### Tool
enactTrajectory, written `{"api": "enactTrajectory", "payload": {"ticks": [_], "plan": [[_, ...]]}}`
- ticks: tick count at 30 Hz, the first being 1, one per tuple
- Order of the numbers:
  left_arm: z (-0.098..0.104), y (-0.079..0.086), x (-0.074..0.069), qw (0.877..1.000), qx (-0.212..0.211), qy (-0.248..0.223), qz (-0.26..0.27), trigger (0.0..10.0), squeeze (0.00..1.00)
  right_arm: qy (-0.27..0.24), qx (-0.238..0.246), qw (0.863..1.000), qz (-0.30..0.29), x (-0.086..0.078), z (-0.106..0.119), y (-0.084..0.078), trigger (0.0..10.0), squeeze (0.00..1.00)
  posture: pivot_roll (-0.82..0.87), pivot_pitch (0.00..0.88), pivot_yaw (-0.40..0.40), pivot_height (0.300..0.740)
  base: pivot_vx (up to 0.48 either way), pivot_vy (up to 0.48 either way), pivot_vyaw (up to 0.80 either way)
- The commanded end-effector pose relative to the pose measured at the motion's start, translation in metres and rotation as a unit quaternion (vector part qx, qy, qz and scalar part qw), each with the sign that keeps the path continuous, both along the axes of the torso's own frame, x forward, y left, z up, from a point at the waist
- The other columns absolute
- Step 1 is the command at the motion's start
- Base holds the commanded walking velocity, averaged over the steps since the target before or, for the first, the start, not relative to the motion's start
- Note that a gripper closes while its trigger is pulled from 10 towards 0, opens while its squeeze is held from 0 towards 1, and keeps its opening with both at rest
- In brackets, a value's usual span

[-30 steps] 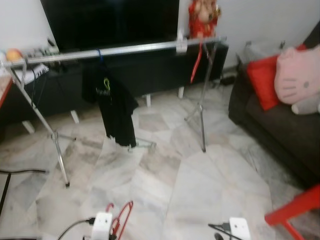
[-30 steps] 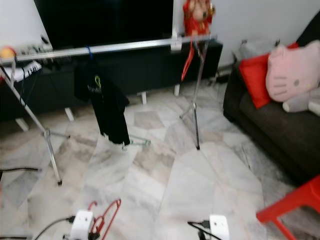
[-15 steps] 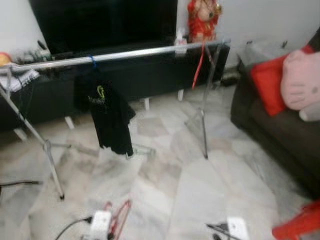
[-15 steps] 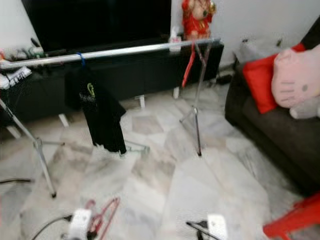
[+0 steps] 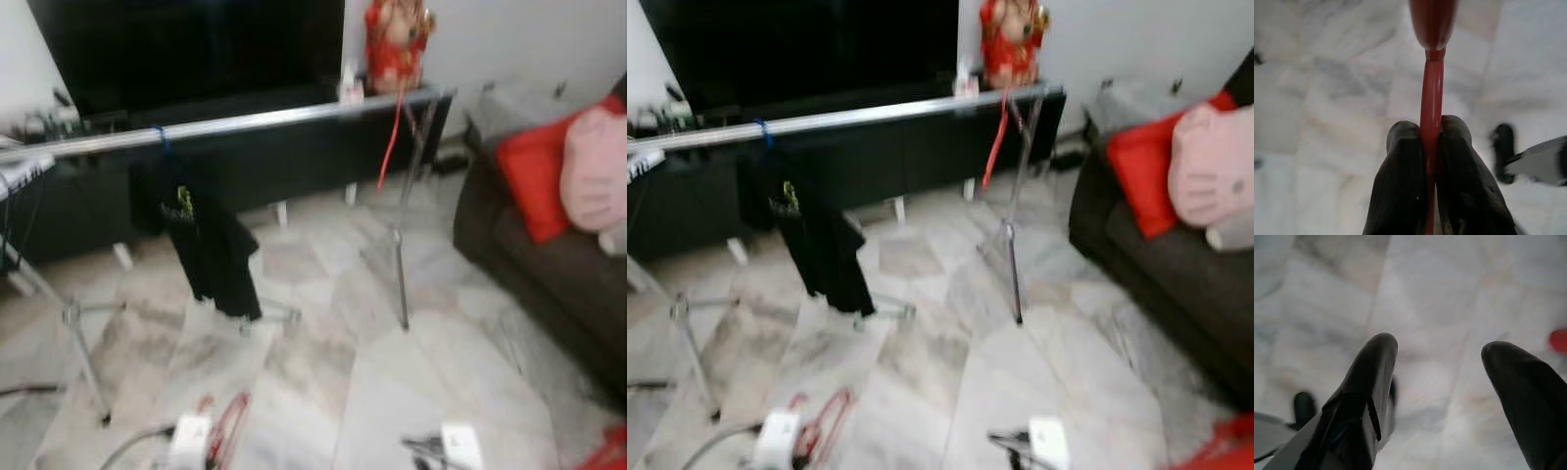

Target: Hang hanger

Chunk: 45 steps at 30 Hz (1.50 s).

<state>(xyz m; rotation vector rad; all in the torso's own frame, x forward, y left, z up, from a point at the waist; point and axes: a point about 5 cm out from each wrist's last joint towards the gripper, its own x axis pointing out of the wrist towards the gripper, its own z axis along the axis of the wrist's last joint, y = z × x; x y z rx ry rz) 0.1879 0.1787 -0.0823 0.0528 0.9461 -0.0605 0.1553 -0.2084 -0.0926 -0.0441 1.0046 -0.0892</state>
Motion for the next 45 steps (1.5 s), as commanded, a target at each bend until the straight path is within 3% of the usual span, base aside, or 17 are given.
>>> {"api": "enactTrajectory", "payload": {"ticks": [1,19,26,45], "plan": [[0.000,0.014,-0.004,1.000,0.020,0.007,0.004,10.0,0.00,-0.009,0.010,1.000,0.014,0.008,0.001,0.012,10.0,0.00,-0.05,0.000,-0.033,0.740,0.334,0.000,0.61],[0.000,0.015,-0.004,1.000,0.025,0.006,0.008,10.0,0.00,-0.008,0.020,1.000,0.009,0.009,0.001,0.013,10.0,0.00,-0.04,0.000,-0.034,0.740,0.331,0.000,0.13],[0.000,0.020,-0.004,0.998,0.033,0.005,0.045,10.0,0.00,-0.008,0.018,1.000,0.014,0.009,0.001,0.014,10.0,0.00,-0.04,0.000,-0.035,0.740,0.000,0.000,0.00],[0.000,0.020,-0.003,0.999,0.043,0.011,0.026,10.0,0.00,-0.010,0.020,1.000,0.013,0.009,0.002,0.014,10.0,0.00,-0.04,0.000,-0.033,0.740,0.000,0.000,0.00]]}}
